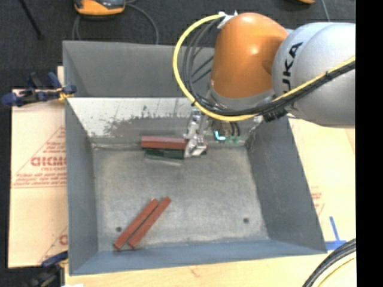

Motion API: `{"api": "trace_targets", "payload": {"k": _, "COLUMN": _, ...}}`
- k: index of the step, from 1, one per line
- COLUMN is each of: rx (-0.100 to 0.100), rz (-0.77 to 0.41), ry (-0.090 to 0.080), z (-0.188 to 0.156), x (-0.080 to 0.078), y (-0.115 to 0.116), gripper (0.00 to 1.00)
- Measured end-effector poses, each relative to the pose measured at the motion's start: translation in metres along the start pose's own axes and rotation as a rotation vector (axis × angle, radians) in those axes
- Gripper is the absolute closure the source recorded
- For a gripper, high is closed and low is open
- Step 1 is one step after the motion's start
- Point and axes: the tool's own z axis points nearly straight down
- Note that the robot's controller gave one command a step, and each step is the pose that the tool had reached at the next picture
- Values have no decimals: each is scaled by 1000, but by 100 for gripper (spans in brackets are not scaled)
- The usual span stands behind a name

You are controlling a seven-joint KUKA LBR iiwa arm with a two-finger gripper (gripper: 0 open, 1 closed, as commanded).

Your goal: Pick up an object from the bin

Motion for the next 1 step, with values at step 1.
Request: {"api": "trace_targets", "payload": {"k": 1, "rx": -1, "rz": 3, "ry": -8, "z": -5, "x": -1, "y": 0, "gripper": 100}}
